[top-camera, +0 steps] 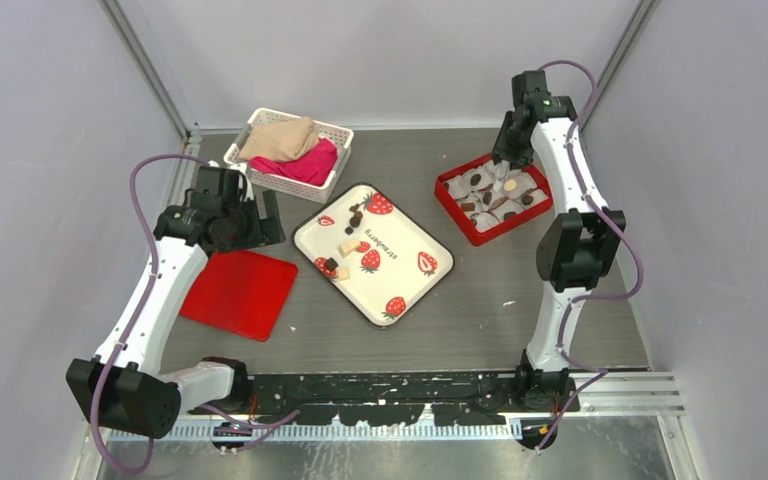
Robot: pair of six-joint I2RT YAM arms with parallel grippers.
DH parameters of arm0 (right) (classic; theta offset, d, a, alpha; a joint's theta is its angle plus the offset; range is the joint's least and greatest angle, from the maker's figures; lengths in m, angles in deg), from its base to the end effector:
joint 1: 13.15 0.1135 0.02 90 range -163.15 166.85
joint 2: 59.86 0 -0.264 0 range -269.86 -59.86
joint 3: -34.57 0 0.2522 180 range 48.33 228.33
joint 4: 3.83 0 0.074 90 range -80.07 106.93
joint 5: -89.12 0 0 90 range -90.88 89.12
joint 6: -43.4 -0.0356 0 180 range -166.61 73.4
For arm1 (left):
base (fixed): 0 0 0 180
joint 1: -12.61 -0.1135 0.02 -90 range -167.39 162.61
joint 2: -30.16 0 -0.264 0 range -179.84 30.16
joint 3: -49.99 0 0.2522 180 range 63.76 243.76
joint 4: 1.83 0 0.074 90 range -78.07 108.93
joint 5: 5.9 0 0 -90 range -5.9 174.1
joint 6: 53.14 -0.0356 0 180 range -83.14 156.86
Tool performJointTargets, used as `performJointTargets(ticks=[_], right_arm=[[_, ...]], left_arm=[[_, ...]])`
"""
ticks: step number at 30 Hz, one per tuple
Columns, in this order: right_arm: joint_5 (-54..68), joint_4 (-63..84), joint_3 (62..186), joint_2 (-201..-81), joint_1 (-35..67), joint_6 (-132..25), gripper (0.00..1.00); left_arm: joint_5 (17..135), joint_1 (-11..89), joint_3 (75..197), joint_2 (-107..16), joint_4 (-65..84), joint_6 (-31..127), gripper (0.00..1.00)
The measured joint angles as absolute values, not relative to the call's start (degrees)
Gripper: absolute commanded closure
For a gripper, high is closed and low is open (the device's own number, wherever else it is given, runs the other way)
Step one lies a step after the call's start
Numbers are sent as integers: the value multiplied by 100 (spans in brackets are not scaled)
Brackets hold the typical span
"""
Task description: Pack the chocolate
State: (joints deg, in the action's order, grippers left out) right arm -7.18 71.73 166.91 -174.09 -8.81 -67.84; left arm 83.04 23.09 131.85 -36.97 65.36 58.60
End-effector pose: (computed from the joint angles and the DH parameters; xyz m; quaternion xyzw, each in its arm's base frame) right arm 0.4260 0.0284 0.3404 0.1561 0.9458 0.0105 0.2846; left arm 0.2242 -0.0421 0.3340 -0.0899 0.9425 -0.0977 0.3067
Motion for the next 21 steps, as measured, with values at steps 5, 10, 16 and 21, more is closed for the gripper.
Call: performJointTargets(ticks=[5,10,16,21], right_arm=[[-720,7156,16893,-18010,-1014,-6830,99],[-683,7149,16936,-18421,-1115,-6871,99],[-626,7167,17347,-18823,-1217,-6917,99],[-572,7184,17450,-18954,-1359,-6933,99]], left_arm=[[8304,2309,13187,-3710,6538,5842,13],[8304,2309,13187,-3741,6538,5842,13],[8404,2309,13189,-3780,6540,5842,13],[8470,2309,13220,-3837,6542,5844,13]])
